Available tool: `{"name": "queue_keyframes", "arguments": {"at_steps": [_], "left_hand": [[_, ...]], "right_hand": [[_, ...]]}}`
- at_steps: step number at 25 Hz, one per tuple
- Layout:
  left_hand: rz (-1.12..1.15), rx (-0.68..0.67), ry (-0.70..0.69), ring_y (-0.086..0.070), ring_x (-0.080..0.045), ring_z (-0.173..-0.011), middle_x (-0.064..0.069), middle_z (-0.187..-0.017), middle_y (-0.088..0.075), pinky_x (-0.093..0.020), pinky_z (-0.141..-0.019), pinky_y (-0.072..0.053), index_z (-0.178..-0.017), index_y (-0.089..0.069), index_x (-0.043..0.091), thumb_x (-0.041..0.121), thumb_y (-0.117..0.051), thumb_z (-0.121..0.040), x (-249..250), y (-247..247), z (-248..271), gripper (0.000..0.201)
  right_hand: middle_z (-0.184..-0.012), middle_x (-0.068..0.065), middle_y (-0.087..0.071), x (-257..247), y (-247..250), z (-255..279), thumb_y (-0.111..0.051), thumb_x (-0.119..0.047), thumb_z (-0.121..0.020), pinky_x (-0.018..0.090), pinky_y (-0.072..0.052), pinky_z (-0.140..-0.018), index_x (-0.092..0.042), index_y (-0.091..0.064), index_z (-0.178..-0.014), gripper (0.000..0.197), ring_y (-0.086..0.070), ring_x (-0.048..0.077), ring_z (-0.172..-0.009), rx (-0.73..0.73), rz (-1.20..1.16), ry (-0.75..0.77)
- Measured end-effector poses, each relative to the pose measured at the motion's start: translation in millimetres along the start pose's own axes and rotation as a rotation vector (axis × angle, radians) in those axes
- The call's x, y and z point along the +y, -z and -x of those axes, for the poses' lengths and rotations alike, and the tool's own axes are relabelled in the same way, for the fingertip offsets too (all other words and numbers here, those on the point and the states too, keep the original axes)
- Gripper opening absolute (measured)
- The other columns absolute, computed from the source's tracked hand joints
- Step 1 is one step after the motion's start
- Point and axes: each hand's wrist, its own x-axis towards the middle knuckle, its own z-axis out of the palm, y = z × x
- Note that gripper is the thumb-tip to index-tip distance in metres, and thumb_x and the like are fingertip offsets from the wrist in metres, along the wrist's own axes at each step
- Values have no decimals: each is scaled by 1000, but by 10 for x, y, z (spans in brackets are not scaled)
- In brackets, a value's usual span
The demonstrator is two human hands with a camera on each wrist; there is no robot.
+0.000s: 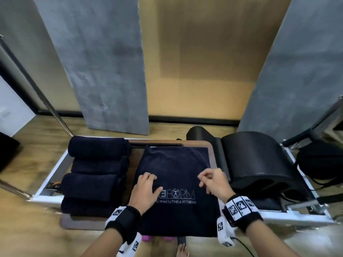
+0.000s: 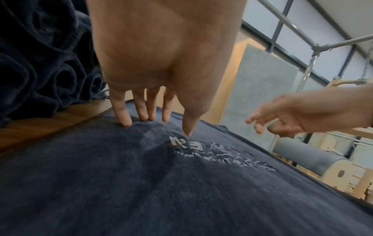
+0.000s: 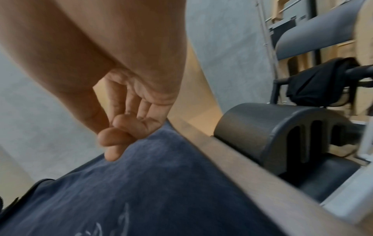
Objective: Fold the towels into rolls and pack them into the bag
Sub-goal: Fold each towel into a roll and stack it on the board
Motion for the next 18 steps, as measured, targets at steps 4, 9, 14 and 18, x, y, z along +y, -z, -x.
{"name": "queue_keyframes", "arguments": {"at_steps": [4,9,14,18], "left_hand": [[-58,-14,85,-22,-20,-155,5,-167,-28,-43,-116,-39,-155,-42,22,50,-66,-100,-58,35,-303,66],[68,68,205,-24,-25,-153,-2,-166,-28,-44,-119,-35,-156,-40,17,50,-66,-99,-89,120,-605,70],[104,83,307,-27,-27,-149,-3,-159,-32,-49,-117,-36,-145,-52,15,39,-65,-101,-62,134,-762,52],[82,56,349,-24,-27,-149,-1,-161,-23,-55,-117,-34,-148,-47,20,37,-70,-97,-92,82,-751,58]], "right_hand": [[-73,12,-77,-586,-422,-753,-71,-10,-96,23,-42,-38,-8,-76,-83,14,-57,16,-43,-148,76,51],[-72,14,-72,-1169,-1134,-1448,-71,-12,-97,26,-47,-40,3,-76,-94,16,-58,18,-46,-284,144,46],[-86,13,-72,-1515,-1647,-1751,-82,-52,-84,36,-53,-67,0,-65,-85,55,-66,32,-81,-207,446,109],[-103,16,-68,-1637,-1831,-1851,-82,-28,-84,35,-49,-75,-12,-50,-82,36,-61,36,-92,-227,611,135]]}}
